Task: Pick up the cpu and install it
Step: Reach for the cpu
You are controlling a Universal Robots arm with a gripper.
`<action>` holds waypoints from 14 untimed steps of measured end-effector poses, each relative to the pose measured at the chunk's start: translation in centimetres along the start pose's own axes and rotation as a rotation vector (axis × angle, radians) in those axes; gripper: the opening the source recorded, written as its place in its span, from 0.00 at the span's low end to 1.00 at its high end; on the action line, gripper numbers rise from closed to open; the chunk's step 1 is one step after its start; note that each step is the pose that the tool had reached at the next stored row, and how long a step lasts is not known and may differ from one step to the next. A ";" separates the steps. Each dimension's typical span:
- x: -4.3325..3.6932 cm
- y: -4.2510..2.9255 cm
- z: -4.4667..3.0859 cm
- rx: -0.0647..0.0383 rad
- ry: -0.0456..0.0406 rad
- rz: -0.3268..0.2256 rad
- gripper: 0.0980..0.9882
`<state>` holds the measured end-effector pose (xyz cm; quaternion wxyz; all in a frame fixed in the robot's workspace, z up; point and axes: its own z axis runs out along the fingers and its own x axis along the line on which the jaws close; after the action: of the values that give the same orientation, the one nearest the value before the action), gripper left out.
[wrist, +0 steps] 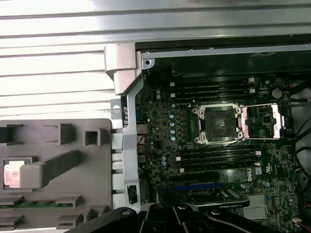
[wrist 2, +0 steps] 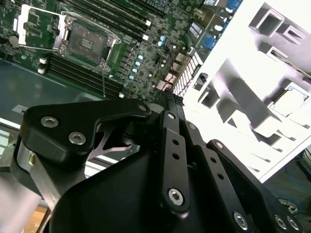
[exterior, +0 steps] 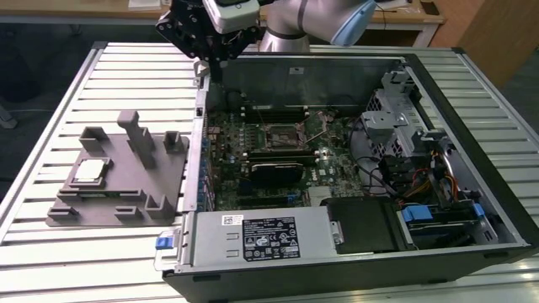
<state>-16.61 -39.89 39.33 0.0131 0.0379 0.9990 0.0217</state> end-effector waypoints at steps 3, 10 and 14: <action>0.44 -0.03 -0.01 0.000 0.0000 0.000 0.01; 1.39 -0.11 -0.04 0.000 0.0000 0.000 0.01; 1.90 -0.14 -0.05 0.000 0.0000 0.000 0.01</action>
<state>-18.51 -39.89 39.32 0.0131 0.0379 0.9990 0.0217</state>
